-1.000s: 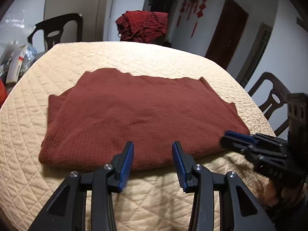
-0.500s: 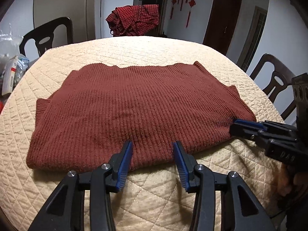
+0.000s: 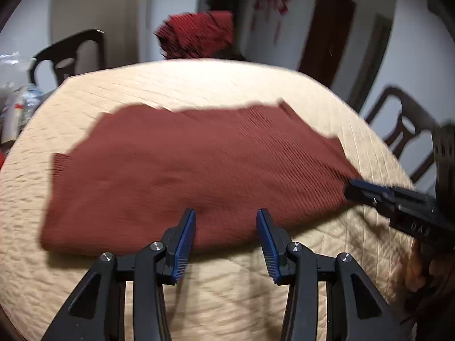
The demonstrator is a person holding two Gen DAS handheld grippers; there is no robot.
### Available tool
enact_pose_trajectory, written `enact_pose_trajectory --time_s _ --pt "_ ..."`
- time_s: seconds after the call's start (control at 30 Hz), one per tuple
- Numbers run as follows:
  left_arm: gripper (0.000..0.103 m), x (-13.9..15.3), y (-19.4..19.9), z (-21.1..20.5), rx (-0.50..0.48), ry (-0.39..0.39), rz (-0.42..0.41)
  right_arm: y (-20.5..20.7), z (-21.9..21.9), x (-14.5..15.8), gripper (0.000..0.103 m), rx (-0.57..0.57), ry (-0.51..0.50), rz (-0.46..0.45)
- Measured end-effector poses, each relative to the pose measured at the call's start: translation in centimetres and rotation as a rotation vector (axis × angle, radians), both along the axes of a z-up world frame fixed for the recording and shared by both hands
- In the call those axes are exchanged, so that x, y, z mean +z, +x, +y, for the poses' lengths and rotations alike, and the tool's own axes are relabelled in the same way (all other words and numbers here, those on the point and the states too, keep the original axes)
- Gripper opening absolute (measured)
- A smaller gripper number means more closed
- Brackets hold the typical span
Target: Fold small clothes
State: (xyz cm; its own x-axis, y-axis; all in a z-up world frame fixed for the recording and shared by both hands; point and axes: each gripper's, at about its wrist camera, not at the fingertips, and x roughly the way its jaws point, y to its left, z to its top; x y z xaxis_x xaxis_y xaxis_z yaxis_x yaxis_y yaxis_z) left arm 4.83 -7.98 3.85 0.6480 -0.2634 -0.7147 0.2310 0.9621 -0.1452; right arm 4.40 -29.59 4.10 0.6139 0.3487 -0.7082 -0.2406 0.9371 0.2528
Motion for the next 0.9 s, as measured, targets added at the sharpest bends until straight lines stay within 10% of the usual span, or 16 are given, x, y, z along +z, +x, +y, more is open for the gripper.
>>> enact_pose_trajectory --time_s 0.27,0.47,0.9 --pt "0.044 -0.1 0.1 9.4 0.261 0.035 -0.019 -0.1 -1.6 -0.6 0.022 -0.042 0.041 0.021" --pt "0.022 -2.2 -0.4 11.6 0.289 -0.051 0.054 0.1 -2.2 -0.9 0.018 -0.06 0.071 0.044" --pt "0.022 -1.6 -2.4 12.9 0.285 -0.15 0.059 -1.2 -3.7 -0.1 0.02 -0.097 0.131 0.071"
